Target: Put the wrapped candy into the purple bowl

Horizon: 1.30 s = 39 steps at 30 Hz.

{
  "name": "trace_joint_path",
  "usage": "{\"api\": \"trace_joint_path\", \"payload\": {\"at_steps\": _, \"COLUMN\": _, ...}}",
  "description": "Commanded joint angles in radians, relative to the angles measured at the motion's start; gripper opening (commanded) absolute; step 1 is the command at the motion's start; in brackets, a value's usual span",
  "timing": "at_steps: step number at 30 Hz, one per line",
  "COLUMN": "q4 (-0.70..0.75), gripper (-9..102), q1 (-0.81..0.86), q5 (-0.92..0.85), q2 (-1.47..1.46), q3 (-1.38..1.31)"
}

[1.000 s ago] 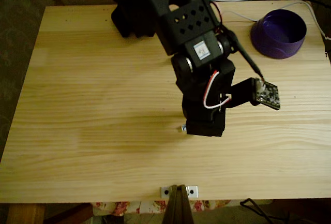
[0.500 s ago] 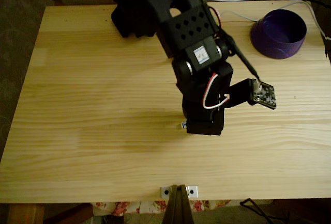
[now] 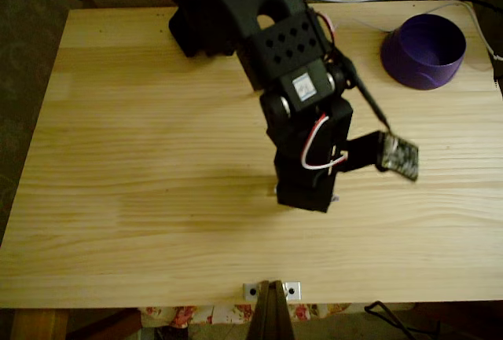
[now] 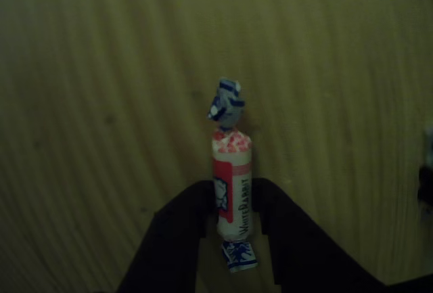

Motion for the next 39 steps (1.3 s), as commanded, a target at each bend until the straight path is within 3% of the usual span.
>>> {"api": "trace_joint_path", "payload": {"at_steps": 1, "q4": 0.032, "gripper": 5, "q1": 0.025, "q5": 0.137, "q2": 0.129, "q3": -0.081}}
{"api": "trace_joint_path", "payload": {"at_steps": 12, "q4": 0.170, "gripper": 5, "q1": 0.008, "q5": 0.433, "q2": 0.436, "q3": -0.077}}
{"api": "trace_joint_path", "payload": {"at_steps": 20, "q4": 0.293, "gripper": 6, "q1": -0.144, "q5": 0.601, "q2": 0.664, "q3": -0.037}}
{"api": "trace_joint_path", "payload": {"at_steps": 29, "q4": 0.192, "gripper": 1, "q1": -0.460, "q5": 0.721, "q2": 0.939, "q3": 0.138}}
{"api": "trace_joint_path", "payload": {"at_steps": 39, "q4": 0.049, "gripper": 0, "q1": -0.719, "q5": 0.756, "q2": 0.753, "q3": 0.014}}
